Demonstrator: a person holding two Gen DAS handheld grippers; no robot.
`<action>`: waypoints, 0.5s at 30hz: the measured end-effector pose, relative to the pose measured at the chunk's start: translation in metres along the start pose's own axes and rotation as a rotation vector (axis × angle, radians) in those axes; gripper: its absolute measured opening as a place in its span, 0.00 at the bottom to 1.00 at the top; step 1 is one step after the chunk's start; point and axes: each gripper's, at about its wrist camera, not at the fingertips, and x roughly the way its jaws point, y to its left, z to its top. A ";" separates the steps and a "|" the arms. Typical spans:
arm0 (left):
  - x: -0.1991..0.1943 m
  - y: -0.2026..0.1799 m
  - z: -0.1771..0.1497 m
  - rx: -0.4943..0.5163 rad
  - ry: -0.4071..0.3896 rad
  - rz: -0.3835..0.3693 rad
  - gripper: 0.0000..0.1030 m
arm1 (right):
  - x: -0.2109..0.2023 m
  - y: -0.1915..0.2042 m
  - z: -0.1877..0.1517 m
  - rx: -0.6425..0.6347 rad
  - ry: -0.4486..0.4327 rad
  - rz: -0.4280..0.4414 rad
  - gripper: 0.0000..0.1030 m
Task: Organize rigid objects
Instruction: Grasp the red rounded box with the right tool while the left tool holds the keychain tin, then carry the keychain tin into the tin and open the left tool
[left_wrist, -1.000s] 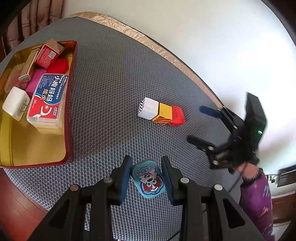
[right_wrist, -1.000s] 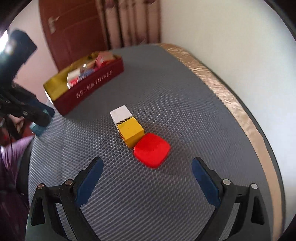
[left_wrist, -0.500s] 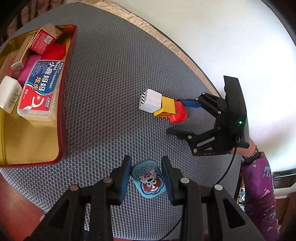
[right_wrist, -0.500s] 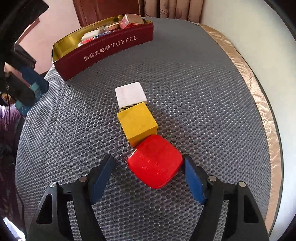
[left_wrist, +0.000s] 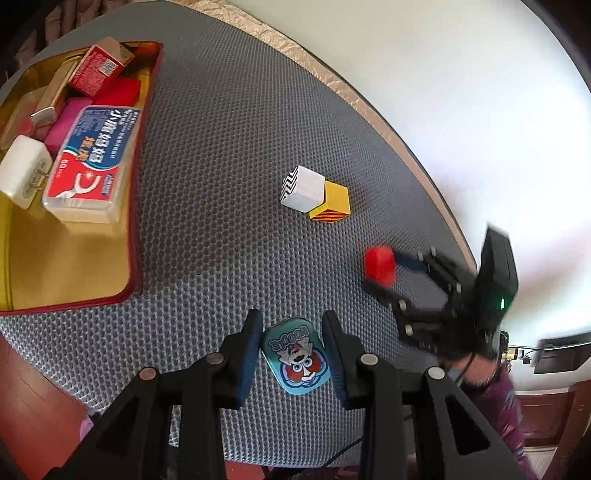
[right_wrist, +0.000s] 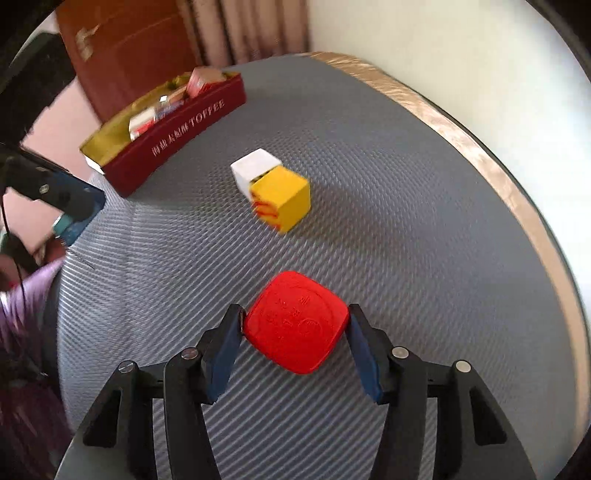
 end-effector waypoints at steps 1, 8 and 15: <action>-0.003 0.001 -0.001 0.002 -0.005 -0.001 0.32 | -0.006 0.003 -0.007 0.037 -0.016 -0.001 0.51; -0.040 0.021 -0.013 -0.025 -0.072 -0.014 0.32 | -0.037 0.042 -0.051 0.246 -0.145 0.010 0.51; -0.106 0.069 -0.017 -0.072 -0.195 0.046 0.33 | -0.043 0.072 -0.061 0.348 -0.210 0.025 0.51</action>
